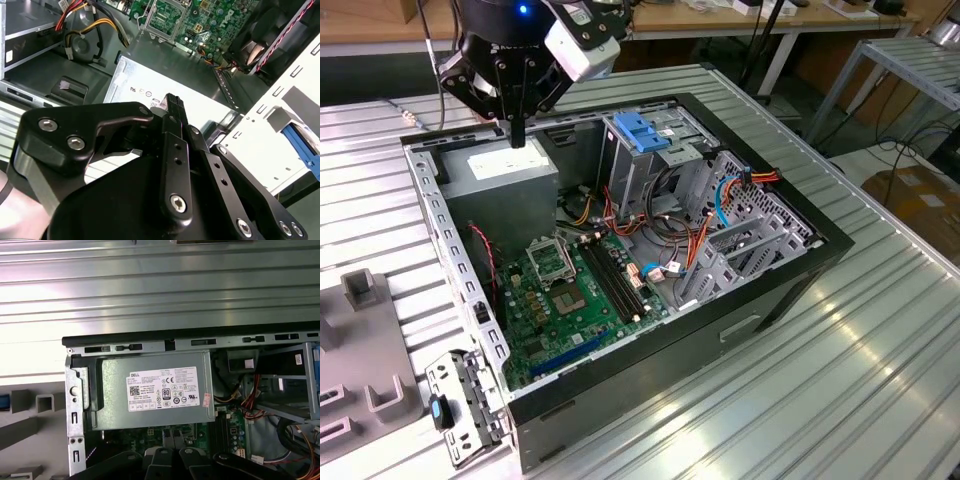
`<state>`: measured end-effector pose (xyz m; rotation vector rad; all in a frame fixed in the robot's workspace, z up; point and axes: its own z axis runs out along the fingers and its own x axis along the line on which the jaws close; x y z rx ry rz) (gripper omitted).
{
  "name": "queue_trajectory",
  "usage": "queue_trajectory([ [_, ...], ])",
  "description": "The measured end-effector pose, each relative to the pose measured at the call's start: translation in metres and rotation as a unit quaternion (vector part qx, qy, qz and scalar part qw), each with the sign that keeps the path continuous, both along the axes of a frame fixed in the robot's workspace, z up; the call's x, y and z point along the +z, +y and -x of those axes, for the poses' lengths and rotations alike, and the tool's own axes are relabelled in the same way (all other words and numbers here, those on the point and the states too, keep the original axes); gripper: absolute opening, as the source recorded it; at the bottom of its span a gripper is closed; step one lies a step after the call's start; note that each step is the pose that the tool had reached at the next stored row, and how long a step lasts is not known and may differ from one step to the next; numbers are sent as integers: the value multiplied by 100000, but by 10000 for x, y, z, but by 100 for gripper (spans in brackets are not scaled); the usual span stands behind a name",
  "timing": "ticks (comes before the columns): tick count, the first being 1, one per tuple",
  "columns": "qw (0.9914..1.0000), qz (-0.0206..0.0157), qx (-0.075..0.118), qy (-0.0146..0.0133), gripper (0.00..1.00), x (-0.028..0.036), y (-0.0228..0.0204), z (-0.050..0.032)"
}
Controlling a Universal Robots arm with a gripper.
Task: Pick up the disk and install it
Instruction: 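Reach for the disk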
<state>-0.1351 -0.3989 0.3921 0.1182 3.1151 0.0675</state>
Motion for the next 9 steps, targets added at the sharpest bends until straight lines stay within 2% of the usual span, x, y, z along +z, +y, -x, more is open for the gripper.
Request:
queue_trajectory([
  [9,100000,-4,0,7,11,-2,0,34],
])
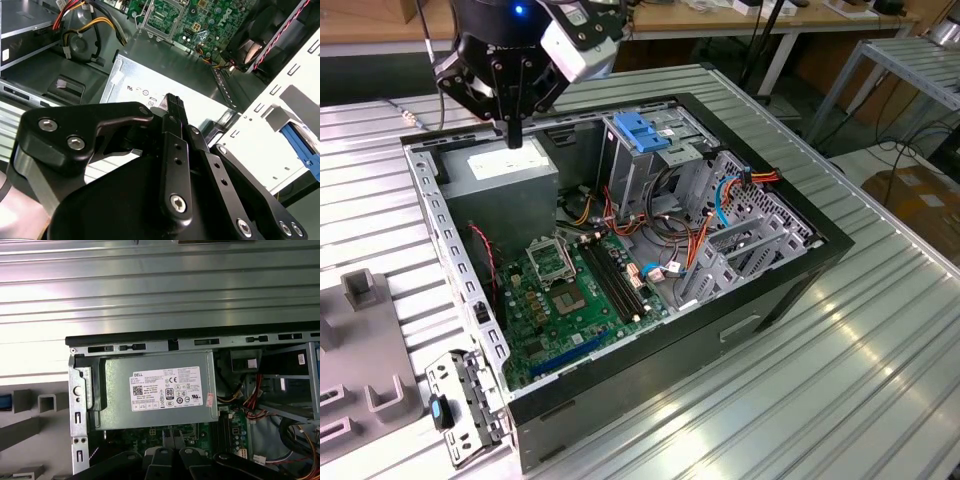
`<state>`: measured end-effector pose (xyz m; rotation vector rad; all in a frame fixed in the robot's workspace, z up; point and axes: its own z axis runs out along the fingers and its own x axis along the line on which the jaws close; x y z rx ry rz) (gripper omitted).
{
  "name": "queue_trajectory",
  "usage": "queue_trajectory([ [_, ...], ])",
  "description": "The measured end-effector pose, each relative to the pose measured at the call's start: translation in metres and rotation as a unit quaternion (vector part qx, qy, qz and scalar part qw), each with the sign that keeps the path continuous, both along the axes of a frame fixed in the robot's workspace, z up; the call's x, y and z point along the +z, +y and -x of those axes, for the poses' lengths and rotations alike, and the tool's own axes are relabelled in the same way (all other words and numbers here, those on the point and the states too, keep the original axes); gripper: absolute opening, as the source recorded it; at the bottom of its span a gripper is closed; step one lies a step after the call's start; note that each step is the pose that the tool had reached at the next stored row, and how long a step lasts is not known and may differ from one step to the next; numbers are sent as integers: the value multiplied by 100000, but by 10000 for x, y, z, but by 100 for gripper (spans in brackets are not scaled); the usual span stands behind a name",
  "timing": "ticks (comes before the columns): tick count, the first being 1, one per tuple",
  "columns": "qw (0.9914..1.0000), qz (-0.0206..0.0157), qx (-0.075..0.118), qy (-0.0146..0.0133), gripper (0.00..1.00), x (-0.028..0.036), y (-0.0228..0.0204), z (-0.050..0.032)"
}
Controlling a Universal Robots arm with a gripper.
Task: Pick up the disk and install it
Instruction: 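Reach for the disk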
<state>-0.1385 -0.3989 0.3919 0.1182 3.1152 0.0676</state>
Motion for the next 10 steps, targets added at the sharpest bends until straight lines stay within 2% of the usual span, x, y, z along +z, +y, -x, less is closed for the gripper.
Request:
queue_trajectory([
  [10,100000,0,0,3,11,-2,0,43],
])
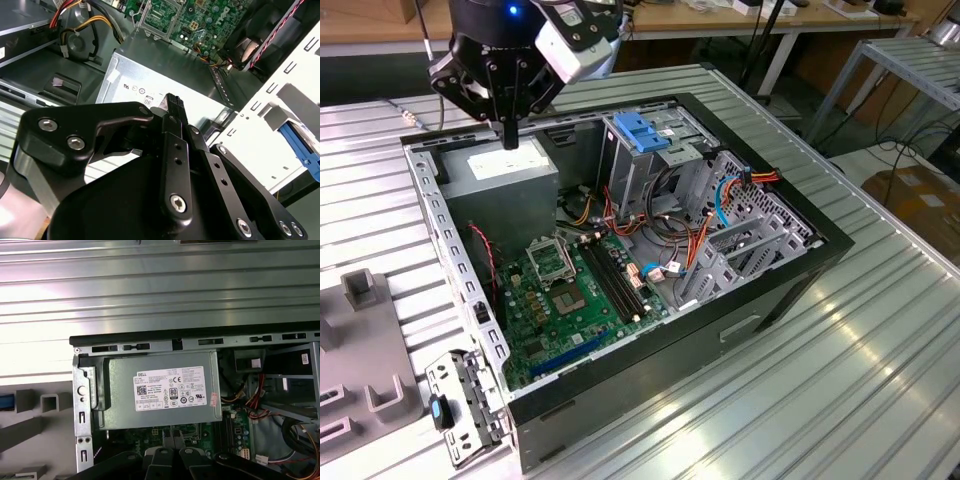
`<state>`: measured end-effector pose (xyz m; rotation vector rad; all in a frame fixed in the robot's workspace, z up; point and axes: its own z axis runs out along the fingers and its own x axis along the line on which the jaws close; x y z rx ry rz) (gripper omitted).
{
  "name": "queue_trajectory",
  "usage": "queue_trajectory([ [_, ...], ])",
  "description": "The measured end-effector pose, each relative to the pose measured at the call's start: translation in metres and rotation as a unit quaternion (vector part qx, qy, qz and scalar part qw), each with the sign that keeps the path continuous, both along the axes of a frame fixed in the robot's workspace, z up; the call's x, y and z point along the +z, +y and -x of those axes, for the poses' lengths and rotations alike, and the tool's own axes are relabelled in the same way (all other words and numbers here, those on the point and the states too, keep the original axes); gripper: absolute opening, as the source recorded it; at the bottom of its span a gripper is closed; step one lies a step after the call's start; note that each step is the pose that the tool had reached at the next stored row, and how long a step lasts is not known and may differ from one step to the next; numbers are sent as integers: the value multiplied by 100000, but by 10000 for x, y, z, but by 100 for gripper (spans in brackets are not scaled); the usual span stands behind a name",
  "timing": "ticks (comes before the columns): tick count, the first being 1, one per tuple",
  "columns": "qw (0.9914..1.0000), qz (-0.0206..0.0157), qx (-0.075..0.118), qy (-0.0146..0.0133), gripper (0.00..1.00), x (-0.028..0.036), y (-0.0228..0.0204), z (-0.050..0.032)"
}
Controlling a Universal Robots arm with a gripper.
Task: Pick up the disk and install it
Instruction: 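Reach for the disk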
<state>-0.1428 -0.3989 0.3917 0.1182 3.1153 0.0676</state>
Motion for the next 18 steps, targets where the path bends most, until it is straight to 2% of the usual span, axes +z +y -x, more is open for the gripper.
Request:
queue_trajectory([
  [18,100000,1,2,9,11,-3,0,62],
])
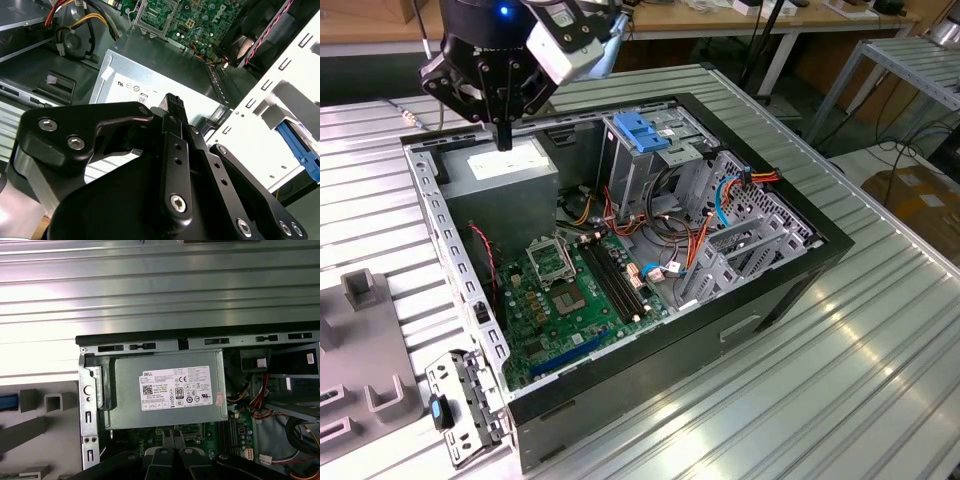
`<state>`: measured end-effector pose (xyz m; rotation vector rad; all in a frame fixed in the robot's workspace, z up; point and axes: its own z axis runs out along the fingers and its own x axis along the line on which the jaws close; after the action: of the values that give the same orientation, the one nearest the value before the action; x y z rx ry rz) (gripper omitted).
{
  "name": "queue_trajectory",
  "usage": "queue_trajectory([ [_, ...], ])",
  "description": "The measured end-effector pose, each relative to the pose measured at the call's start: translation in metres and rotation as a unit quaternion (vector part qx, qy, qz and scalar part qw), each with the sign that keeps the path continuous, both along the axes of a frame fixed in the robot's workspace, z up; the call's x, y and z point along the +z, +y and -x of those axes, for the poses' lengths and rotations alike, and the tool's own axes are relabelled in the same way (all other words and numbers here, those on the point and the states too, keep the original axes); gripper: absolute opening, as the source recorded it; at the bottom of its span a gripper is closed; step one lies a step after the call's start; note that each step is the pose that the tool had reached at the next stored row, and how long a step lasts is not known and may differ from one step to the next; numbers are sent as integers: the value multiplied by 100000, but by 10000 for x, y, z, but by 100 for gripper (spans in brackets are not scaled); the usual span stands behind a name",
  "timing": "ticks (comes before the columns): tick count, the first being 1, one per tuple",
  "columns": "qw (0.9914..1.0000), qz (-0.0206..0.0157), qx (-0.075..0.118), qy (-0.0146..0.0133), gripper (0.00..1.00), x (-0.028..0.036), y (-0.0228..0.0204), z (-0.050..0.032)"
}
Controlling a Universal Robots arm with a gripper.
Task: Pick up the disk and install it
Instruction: 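Reach for the disk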
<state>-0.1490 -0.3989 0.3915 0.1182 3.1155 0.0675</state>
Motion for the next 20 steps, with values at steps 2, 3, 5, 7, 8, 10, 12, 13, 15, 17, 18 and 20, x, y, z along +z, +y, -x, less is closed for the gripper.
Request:
queue_trajectory([
  [2,100000,0,0,2,11,0,0,10],
  [3,100000,0,0,3,11,-1,0,13],
  [5,100000,0,0,3,11,-1,0,19],
  [7,100000,1,-1,4,11,-1,0,28],
  [8,100000,0,-1,4,11,-2,0,31],
  [10,100000,-1,-2,6,11,-2,0,37],
  [12,100000,-1,0,9,11,-2,0,47],
  [13,100000,0,-1,10,11,-3,0,50],
  [15,100000,2,-1,14,11,-3,0,56],
  [17,100000,2,0,16,11,-3,0,62],
  [18,100000,1,-1,17,11,-3,0,64],
  [20,100000,1,-1,18,11,-4,0,73],
])
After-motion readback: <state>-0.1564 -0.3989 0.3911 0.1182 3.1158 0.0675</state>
